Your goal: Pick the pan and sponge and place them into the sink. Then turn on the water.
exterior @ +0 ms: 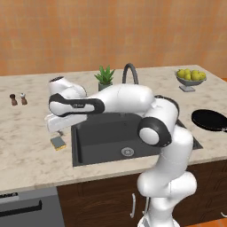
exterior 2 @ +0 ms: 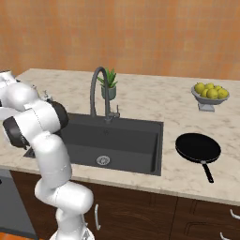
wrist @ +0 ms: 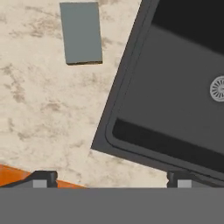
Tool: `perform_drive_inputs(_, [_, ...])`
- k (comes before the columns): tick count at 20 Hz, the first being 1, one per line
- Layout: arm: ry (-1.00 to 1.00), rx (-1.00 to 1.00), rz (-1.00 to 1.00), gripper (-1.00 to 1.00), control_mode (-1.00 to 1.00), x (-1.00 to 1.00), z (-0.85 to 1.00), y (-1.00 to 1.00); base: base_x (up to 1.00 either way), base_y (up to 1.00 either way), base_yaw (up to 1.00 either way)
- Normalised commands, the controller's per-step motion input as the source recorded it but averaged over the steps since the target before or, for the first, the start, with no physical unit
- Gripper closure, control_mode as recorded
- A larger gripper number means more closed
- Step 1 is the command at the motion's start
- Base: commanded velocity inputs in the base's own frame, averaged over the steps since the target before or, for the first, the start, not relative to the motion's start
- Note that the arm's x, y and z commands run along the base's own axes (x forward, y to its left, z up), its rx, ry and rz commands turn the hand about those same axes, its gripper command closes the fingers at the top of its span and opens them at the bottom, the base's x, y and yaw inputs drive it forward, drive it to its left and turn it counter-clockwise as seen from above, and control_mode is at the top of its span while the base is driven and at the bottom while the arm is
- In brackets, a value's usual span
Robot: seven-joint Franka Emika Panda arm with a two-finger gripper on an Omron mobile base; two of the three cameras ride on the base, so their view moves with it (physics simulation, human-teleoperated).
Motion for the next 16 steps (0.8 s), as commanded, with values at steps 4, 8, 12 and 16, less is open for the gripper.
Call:
perform_drive_inputs(4, [0.10,-0.05,0.12,-1.00,-1.00,0.38,-0.35,0.24,0.00,0.00,0.00])
perform_drive_inputs(8, [0.09,-0.04,0.08,-1.00,-1.00,0.53,-0.27,0.21,0.00,0.00,0.00])
perform_drive_inputs(12, [0.09,-0.02,0.03,-1.00,-1.00,0.47,-0.32,0.20,0.00,0.00,0.00])
perform_drive_inputs(16, [0.03,0.00,0.00,-1.00,-1.00,0.26,-0.38,0.03,0.00,0.00,0.00])
